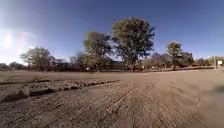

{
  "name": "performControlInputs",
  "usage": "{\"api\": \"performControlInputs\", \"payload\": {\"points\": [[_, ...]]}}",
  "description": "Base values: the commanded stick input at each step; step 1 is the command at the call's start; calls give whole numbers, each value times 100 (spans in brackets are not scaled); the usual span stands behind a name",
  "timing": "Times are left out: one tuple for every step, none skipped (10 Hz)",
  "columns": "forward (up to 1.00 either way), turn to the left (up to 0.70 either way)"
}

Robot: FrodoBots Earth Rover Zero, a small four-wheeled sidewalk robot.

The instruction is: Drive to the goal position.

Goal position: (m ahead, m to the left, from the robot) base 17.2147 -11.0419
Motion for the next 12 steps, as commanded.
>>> {"api": "performControlInputs", "payload": {"points": [[50,-34],[50,-41],[50,-46],[50,-49],[50,-49],[50,-38],[50,-16],[50,0],[50,0],[50,0],[50,0],[50,0]]}}
